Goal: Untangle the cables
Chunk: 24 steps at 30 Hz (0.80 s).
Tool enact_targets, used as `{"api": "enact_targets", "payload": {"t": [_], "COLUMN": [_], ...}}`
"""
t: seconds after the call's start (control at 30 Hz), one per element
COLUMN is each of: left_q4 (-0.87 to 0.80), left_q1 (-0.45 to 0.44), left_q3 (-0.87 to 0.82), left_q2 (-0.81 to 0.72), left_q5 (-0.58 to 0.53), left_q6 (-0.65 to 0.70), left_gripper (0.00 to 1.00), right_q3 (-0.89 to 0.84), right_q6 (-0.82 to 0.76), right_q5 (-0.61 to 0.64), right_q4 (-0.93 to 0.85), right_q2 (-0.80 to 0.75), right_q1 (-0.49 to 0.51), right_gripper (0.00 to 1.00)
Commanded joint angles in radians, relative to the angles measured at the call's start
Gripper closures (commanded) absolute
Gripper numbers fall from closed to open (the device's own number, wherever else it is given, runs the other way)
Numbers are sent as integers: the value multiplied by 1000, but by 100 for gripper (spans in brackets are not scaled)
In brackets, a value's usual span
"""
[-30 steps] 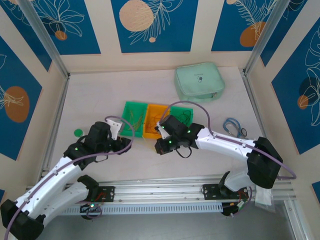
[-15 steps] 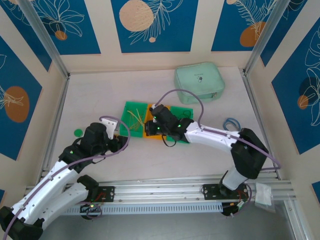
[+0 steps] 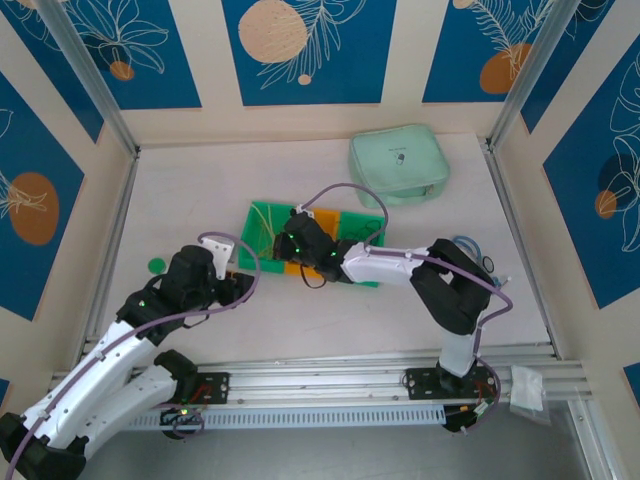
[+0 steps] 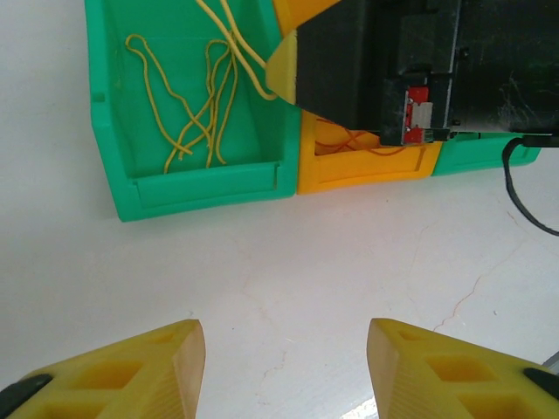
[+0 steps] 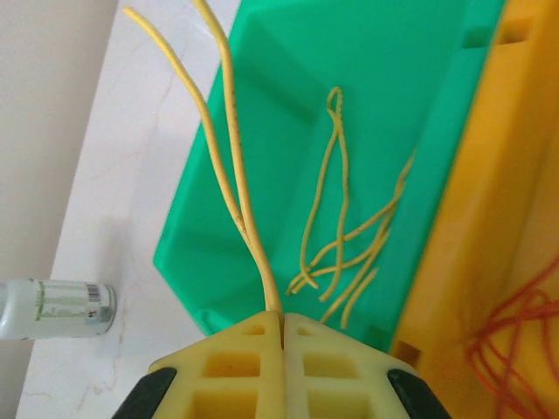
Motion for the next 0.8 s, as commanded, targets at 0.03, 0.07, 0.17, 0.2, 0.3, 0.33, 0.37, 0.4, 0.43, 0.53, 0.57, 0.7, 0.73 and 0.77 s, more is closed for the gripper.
{"api": "enact_targets", "payload": {"t": [0.03,0.07,0.17,0.2,0.3,0.33,0.37,0.4,0.43,0.53,0.57,0.7,0.73,0.77], "left_q4": [-16,-16,-14,-14,-16,-18,-20,-22,-24,-29,-32,-32,-30,-28], "left_q1": [-8,-7,-8,-9,-8,-7,-8,-8,-8,-8,-8,-7,-7,-8], "left_q3": [27,26,23,21,21,21,21,21,19,18,18,18,18,19], "left_q2": [-2,-1,0,0,-1,-3,-3,-5,-8,-12,-13,-13,-11,-11], "left_q5": [-22,-22,-22,-22,-18,-18,-20,-21,-23,-28,-29,-34,-34,-32], "left_q6": [22,23,25,25,26,26,27,27,27,28,28,29,28,28], "left_gripper": [48,48,48,48,48,48,48,48,48,48,48,48,48,48], "right_q3": [22,20,15,15,4,-2,-12,-23,-31,-60,-68,-77,-76,-74], "right_q6": [41,45,50,55,81,93,107,120,126,141,146,168,171,177], "right_q5": [35,39,68,71,75,80,86,96,110,172,183,191,188,184], "right_q4": [71,72,81,83,107,118,131,141,149,163,167,173,178,180], "right_q2": [26,29,36,40,44,44,45,45,44,38,37,49,54,61], "right_q1": [37,42,56,57,57,56,57,59,61,71,72,75,76,79], "right_gripper": [100,100,100,100,100,100,100,100,100,100,100,100,100,100]}}
